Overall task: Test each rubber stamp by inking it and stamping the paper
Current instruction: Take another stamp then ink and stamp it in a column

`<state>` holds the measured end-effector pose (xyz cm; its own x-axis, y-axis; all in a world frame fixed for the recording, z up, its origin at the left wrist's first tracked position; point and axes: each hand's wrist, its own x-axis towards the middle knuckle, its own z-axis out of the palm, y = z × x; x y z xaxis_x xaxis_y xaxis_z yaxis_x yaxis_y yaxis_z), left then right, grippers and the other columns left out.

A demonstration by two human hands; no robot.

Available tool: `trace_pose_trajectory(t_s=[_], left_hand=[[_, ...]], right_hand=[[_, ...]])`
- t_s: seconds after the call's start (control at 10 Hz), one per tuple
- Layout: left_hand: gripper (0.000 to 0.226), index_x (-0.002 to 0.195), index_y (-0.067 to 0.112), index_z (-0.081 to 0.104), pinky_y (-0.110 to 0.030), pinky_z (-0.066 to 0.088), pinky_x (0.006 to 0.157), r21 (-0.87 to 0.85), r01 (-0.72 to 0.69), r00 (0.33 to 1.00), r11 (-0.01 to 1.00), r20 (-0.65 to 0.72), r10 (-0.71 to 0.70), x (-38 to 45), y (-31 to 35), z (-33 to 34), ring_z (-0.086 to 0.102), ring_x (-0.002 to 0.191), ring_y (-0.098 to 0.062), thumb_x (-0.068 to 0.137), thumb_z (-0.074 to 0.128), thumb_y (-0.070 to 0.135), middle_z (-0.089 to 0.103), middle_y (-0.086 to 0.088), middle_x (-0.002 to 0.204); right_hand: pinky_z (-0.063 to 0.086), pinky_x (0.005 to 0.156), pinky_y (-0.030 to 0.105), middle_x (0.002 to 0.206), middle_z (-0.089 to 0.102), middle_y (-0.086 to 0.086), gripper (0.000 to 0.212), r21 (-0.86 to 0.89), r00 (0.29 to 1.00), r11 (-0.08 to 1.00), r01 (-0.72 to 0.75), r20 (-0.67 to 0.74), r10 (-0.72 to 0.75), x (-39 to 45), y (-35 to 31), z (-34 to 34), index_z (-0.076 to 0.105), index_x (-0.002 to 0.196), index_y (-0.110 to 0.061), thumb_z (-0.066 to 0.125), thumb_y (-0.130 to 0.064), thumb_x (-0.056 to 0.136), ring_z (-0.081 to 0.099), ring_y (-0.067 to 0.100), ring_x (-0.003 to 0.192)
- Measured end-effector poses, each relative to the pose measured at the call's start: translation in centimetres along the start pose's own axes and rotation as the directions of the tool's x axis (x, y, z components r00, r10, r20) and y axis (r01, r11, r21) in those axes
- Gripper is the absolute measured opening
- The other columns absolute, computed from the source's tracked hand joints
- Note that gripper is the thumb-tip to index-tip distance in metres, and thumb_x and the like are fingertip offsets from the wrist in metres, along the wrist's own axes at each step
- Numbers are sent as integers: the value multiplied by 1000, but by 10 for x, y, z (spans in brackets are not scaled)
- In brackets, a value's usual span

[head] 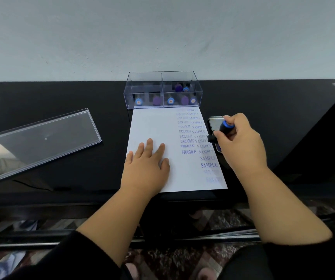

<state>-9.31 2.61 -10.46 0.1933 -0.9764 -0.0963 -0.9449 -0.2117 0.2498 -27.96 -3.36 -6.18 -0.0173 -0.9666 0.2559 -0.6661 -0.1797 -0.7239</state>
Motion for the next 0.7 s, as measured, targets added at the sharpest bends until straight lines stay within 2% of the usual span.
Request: trace_pose_trajectory(t_s=[0.1,0.2,0.3,0.4,0.5,0.6,0.7], left_hand=[[51,151,36,10,-36,-4,117,-21,4,1000,1000,-21,-4,-1,0,0,-5,147,-14,101,20,40,-5,5,160],[51,151,37,13,-35,-4,117,-39,5,999,999,-39,-6,-1,0,0,-3,147,-13,101,22,39,-2,5,160],[51,150,37,14,-34,-4,117,-48,7,999,999,-33,-8,1,1,-1,-3,147,-13,100,23,38,-2,6,160],[51,150,36,15,-34,-5,117,-57,8,1000,998,-29,-9,1,0,-2,-3,147,-12,100,24,38,-2,6,160],[51,150,36,16,-34,-5,117,-58,7,999,998,-32,-9,2,1,-2,-3,147,-12,100,24,38,-1,6,160],[51,151,36,15,-34,-4,117,-56,4,999,998,-32,-6,1,1,-2,-3,147,-13,100,24,38,-1,6,160],[51,151,36,15,-34,-4,117,-61,4,999,998,-32,-6,2,1,-2,-3,147,-12,100,24,38,-1,6,160]], right_hand=[[39,67,24,112,65,-6,22,2,1000,1000,-11,-19,11,0,1,-4,50,108,-20,60,-23,89,58,12,85],[35,61,23,112,64,-6,22,14,999,1000,-14,-39,14,1,2,-8,51,109,-21,60,-22,89,53,11,85],[36,60,22,111,63,-6,23,25,999,1000,-10,-50,11,1,4,-9,50,109,-22,61,-22,89,57,15,90],[35,56,20,100,58,-11,22,15,999,1000,-9,-43,9,2,4,-10,50,109,-22,60,-23,90,57,16,90],[34,54,16,96,51,-15,22,4,999,1000,-13,-31,13,3,4,-9,50,110,-22,59,-23,90,54,13,84],[35,55,21,95,52,-14,23,2,1000,1000,-19,-22,20,3,3,-8,50,111,-21,59,-23,90,55,14,85],[37,62,24,101,61,-5,23,2,1000,1000,-23,-16,23,3,2,-8,50,111,-21,59,-23,90,57,15,87]])
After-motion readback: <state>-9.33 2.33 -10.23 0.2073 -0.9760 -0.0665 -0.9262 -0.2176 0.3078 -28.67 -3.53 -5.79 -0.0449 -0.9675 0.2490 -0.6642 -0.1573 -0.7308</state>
